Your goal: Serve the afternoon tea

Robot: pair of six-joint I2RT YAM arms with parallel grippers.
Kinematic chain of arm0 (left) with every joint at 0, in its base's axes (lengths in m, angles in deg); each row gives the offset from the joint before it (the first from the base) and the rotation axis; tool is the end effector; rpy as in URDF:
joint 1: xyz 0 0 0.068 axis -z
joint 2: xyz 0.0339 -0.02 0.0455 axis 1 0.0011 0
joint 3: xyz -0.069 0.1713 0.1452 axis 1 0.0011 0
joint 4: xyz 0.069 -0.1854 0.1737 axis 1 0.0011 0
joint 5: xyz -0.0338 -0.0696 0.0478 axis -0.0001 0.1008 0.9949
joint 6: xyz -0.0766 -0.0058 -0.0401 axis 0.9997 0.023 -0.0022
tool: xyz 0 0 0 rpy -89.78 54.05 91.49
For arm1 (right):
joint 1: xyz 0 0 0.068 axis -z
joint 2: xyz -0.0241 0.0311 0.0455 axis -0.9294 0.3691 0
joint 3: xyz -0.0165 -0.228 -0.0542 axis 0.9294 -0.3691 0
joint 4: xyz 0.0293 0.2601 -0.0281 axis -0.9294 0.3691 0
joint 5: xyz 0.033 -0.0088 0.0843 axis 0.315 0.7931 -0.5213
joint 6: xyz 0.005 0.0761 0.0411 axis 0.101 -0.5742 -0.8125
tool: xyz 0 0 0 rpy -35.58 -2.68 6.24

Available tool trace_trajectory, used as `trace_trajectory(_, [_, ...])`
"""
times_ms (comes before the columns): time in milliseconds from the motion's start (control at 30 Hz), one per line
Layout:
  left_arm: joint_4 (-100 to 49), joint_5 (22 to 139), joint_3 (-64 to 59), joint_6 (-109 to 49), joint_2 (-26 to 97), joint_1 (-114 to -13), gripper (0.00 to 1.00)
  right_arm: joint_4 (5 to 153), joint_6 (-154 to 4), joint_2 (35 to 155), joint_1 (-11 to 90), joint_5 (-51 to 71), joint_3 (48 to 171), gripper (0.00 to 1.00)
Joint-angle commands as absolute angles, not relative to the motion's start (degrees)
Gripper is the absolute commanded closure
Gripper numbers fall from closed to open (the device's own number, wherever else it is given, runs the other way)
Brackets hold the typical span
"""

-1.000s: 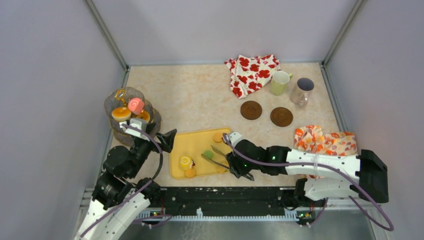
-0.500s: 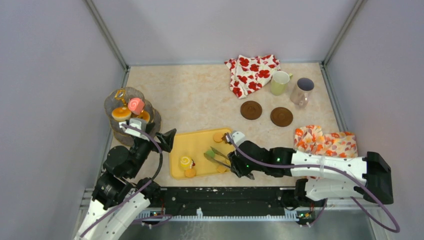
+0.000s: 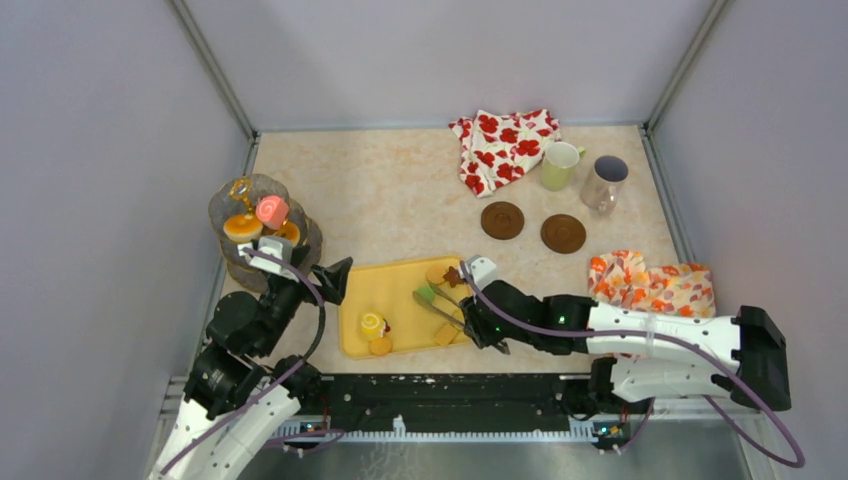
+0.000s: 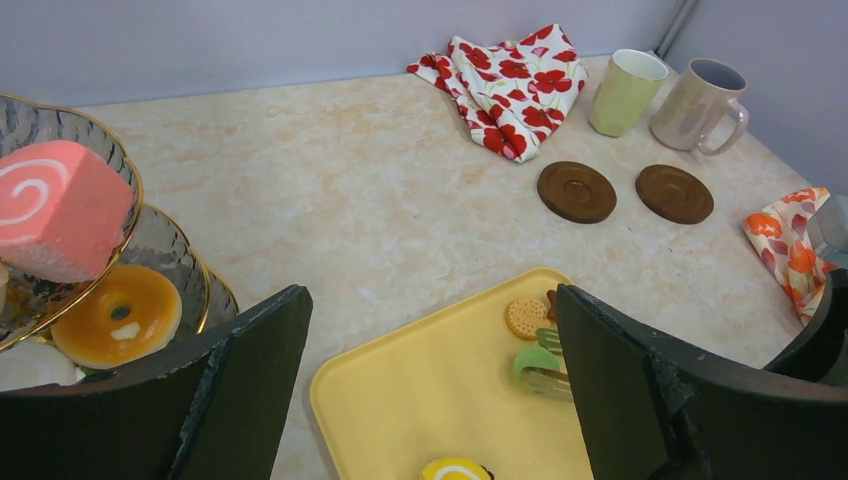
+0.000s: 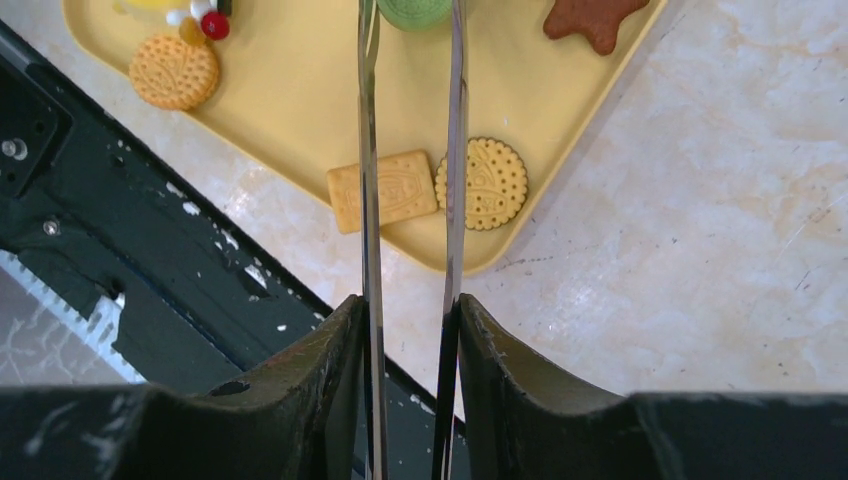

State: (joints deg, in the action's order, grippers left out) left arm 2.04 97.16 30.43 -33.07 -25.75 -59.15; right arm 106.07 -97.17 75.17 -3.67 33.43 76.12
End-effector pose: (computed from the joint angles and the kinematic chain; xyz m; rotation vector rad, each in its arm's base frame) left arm 0.1358 -0.0679 0.3254 0.1932 1.5911 -0.4201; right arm 0.1020 0.2471 0.1792 -0.7565 2.2883 0.5315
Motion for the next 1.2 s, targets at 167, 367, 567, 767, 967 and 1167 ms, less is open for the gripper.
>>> trace_trajectory(167, [2.66, 98.91, 20.65, -32.58, -23.07, -59.31, 0.01, 97.07, -95.05, 78.74, -4.19, 39.79, 85.66, 0.64])
trace_trajectory(367, [5.05, 99.69, 14.04, -32.74, -22.06, -59.30, 0.01, 90.14, -92.34, 85.56, -4.11, 38.11, 92.64, 0.64])
trace_trajectory(567, [6.73, 99.63, 10.39, -32.27, -21.83, -59.31, 0.01, 85.05, -89.95, 95.98, -3.20, 35.04, 101.73, 0.64])
trace_trajectory(767, [9.34, 100.27, 7.61, -32.80, -22.26, -59.27, 0.01, 77.68, -89.23, 104.82, -1.80, 30.03, 108.46, 0.64])
trace_trajectory(967, [10.30, 100.81, 6.44, -33.55, -23.10, -59.28, 0.01, 77.53, -88.96, 112.31, -0.97, 27.89, 118.11, 0.64])
trace_trajectory(1167, [11.36, 101.09, 4.93, -34.12, -23.30, -59.32, 0.01, 81.79, -89.11, 118.28, -0.63, 28.43, 125.29, 0.64])
